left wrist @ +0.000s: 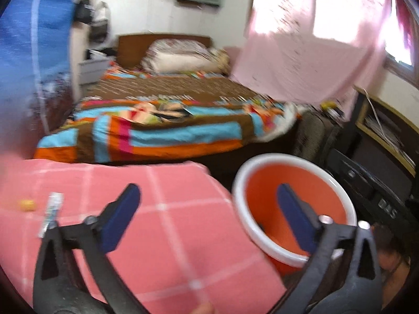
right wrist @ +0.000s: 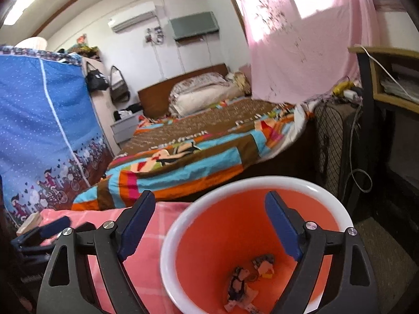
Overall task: Collect trash
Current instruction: 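Move both tools back over the bed toward the remaining trash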
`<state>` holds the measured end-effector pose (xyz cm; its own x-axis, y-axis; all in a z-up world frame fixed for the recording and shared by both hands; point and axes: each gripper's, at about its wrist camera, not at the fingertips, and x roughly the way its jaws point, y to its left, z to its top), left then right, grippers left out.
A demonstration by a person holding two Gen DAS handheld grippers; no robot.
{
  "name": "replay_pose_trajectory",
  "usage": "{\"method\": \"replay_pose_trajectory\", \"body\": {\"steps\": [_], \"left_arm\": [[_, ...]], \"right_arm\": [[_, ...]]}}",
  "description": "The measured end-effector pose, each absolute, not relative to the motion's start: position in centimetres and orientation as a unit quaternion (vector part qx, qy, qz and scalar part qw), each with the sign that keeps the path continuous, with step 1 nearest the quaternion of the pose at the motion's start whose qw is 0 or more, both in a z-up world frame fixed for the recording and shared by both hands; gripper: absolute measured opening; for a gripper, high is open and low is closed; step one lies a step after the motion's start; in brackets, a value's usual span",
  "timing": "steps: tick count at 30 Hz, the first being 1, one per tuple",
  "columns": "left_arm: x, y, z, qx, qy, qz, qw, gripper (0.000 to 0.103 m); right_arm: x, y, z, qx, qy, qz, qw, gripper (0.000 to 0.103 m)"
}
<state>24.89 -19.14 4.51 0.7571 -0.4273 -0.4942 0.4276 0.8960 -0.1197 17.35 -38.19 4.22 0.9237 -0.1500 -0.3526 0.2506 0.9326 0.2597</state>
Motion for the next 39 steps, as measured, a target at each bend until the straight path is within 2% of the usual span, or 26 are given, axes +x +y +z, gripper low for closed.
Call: {"method": "replay_pose_trajectory", "body": {"steps": [1, 2, 15, 20, 30, 35, 39], "left_arm": [[24.8, -18.4, 4.7, -0.005, 0.253, -0.218, 0.943, 0.094], [24.7, -17.6, 4.9, -0.010, 0.243, -0.210, 0.947, 0.094], [21.6, -8.7, 7.2, -0.024, 0.126, -0.118, 0.985, 0.095], [20.1, -5.3, 7.5, -0.021, 0.096, -0.083, 0.992, 0.094], [19.3, 1.7, 7.6, -0.023, 0.070, -0.044, 0.996, 0.095], [19.6, 3.7, 7.2, -0.013, 0.063, -0.026, 0.998, 0.095], [20.5, 4.9, 6.7, -0.013, 0.072, -0.012, 0.997, 0.095]], "right_arm": [[17.3, -37.9, 4.3, 0.147, 0.160, -0.101, 0.971, 0.093], [17.2, -37.4, 4.5, 0.142, 0.153, -0.100, 0.973, 0.103], [15.9, -30.2, 6.9, 0.082, 0.021, -0.030, 0.996, 0.103], [16.2, -26.6, 7.1, 0.064, -0.006, 0.001, 0.998, 0.103], [16.9, -20.4, 6.4, 0.016, -0.025, 0.067, 0.997, 0.103], [18.4, -17.9, 6.1, -0.007, -0.010, 0.085, 0.996, 0.103], [20.8, -15.6, 5.7, -0.026, 0.030, 0.096, 0.995, 0.103]]}}
